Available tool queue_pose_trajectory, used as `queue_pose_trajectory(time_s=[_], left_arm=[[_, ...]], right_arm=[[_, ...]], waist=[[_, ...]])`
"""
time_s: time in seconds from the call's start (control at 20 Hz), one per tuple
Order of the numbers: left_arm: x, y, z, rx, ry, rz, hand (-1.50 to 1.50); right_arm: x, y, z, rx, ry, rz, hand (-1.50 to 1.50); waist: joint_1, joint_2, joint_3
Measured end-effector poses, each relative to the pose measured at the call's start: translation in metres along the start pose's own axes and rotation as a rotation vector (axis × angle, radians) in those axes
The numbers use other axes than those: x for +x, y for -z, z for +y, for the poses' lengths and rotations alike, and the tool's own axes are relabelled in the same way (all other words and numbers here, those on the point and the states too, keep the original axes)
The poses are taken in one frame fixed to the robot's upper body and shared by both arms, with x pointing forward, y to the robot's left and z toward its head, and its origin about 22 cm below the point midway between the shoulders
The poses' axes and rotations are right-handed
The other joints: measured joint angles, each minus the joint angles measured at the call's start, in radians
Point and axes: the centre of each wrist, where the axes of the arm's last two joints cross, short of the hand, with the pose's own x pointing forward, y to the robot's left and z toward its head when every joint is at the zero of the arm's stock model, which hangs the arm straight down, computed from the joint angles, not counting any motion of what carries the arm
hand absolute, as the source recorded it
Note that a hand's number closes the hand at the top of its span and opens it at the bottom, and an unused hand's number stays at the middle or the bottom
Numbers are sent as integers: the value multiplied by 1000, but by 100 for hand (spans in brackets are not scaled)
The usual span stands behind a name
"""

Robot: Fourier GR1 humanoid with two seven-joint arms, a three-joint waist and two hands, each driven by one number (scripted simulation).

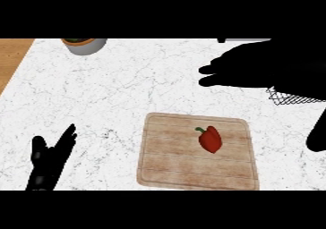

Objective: Pick the bell pepper from the cutting board and place it in the basket

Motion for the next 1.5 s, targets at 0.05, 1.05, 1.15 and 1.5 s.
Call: queue_pose_trajectory(time_s=[0.05, 1.05, 1.15, 1.5], left_arm=[[0, 0, 0, 0, -3, -2, 0], [-1, 2, 3, -11, 2, -1, 0], [1, 0, 3, -12, 1, -7, 0], [0, -1, 2, -7, 0, -3, 0]], right_arm=[[1, -2, -1, 14, -12, 8, -150], [-14, 45, 72, 63, 54, -23, -150], [-16, 54, 89, 62, 58, -21, -150], [-20, 71, 120, 94, 16, 16, -150]], waist=[[0, 0, 0], [7, 3, 3], [8, 4, 3], [7, 4, 2]])
